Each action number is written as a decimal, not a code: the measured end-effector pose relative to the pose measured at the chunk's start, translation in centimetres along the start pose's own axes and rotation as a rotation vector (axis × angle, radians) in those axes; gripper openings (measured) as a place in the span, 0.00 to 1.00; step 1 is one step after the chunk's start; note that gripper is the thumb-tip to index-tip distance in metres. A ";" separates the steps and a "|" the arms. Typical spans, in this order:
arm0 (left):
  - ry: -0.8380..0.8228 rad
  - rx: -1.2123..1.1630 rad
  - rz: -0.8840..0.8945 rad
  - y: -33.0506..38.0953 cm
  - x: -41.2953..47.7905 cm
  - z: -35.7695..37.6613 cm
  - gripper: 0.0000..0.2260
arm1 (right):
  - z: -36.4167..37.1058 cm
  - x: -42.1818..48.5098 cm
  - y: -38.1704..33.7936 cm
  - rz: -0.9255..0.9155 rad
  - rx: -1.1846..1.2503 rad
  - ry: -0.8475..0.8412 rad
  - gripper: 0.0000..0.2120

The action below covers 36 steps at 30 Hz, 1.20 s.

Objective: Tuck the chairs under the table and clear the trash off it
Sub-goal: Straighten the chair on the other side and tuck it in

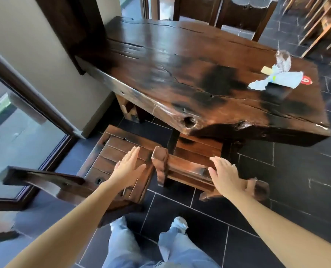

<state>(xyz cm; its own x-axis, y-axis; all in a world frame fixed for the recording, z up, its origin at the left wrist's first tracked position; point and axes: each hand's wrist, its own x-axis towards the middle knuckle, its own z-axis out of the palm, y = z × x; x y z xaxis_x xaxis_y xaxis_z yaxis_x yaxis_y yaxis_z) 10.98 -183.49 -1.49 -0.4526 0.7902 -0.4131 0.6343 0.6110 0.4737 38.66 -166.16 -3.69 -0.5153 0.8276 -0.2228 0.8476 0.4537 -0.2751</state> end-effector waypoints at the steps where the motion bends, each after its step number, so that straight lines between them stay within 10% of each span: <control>1: 0.021 0.069 0.000 -1.1 -0.2 -0.6 0.30 | 0.3 0.1 -2.1 -0.049 0.019 -0.016 0.20; 14: 0.083 0.363 0.195 -15.5 0.7 -9.2 0.31 | 6.4 -2.2 -24.9 -0.100 0.043 -0.080 0.26; 26: -0.001 0.511 -0.059 -32.7 -2.1 -15.3 0.21 | 13.3 -9.6 -34.1 -0.068 -0.024 -0.467 0.18; 36: 0.044 0.579 0.098 -35.7 -5.9 -14.7 0.20 | 14.1 -13.6 -36.2 0.142 0.036 -0.112 0.12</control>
<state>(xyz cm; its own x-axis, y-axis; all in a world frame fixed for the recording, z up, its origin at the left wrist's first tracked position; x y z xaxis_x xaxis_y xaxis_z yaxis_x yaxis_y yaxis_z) -18.17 -209.21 -4.55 -0.3926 0.8502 -0.3507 0.9078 0.4194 0.0007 13.18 -198.47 -3.86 -0.4038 0.8393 -0.3641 0.9086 0.3214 -0.2666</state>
